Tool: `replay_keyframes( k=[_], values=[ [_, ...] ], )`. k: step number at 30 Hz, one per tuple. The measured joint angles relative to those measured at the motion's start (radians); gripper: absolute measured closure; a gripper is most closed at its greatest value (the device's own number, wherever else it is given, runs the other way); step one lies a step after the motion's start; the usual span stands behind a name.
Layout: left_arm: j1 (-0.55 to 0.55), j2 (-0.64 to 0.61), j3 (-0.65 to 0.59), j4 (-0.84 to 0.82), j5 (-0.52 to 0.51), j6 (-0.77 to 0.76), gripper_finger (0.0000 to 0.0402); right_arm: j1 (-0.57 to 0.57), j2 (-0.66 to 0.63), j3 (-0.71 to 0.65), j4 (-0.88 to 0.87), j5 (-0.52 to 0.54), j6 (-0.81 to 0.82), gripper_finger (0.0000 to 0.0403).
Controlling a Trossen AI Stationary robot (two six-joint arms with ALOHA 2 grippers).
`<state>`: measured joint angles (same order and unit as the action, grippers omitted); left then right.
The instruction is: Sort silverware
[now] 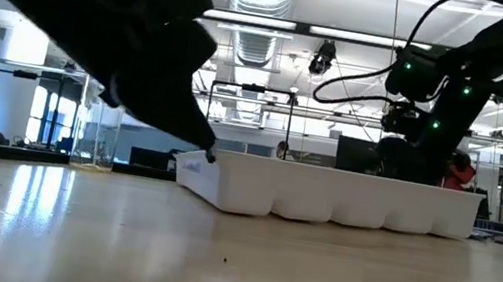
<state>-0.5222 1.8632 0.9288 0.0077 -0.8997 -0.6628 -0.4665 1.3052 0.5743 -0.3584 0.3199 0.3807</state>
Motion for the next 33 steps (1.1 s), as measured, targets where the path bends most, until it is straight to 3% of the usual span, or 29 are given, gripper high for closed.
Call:
replay_keyframes(
  k=[8,19,24,30,33],
  values=[
    [0.002,-0.022,0.0,-0.005,0.055,0.034,0.0377,-0.157,-0.008,0.0,-0.001,-0.041,-0.034,0.0226],
    [0.01,-0.022,-0.001,-0.008,0.052,0.045,0.0377,-0.186,0.097,0.001,0.011,-0.112,-0.038,0.022],
    [0.01,-0.022,-0.002,-0.001,0.053,0.025,0.0377,-0.2,0.149,0.003,0.043,-0.1,-0.033,0.0258],
    [0.01,-0.03,0.006,0.012,0.053,0.017,0.0377,-0.199,0.13,0.003,0.016,-0.112,-0.037,0.0377],
    [0.01,-0.035,0.018,0.019,0.053,0.017,0.0377,-0.196,0.095,0.0,-0.025,-0.117,-0.035,0.0392]
  ],
)
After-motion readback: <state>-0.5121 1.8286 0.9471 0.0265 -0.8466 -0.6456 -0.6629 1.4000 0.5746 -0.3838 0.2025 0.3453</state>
